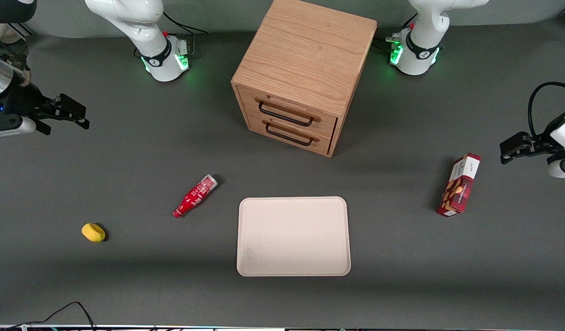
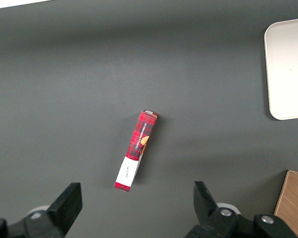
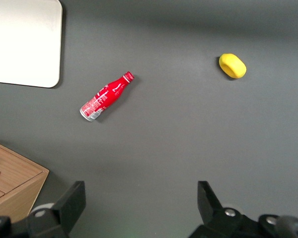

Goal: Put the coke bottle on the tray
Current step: 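Move the open right gripper down over the red Coca-Cola bottle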

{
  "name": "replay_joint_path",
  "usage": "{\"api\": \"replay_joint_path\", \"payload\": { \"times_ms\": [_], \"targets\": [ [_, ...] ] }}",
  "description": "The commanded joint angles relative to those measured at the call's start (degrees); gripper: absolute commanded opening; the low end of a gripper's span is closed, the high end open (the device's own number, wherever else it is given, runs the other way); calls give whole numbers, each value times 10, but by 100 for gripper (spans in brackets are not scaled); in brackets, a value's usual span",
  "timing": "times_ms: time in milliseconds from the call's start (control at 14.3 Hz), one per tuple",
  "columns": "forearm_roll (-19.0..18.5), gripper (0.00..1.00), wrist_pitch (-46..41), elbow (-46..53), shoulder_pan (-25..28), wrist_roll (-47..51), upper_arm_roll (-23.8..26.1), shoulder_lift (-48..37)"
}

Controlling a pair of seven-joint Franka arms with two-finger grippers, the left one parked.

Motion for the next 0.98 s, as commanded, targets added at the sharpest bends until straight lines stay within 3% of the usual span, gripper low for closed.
{"api": "replay_joint_path", "payload": {
  "times_ms": [0, 490, 910],
  "targets": [
    [-10, 100, -12, 13, -1, 10, 0, 7],
    [-5, 100, 10, 14, 6, 52, 6, 55],
    [-3, 100, 111, 7, 105, 377, 11, 162]
  ]
}}
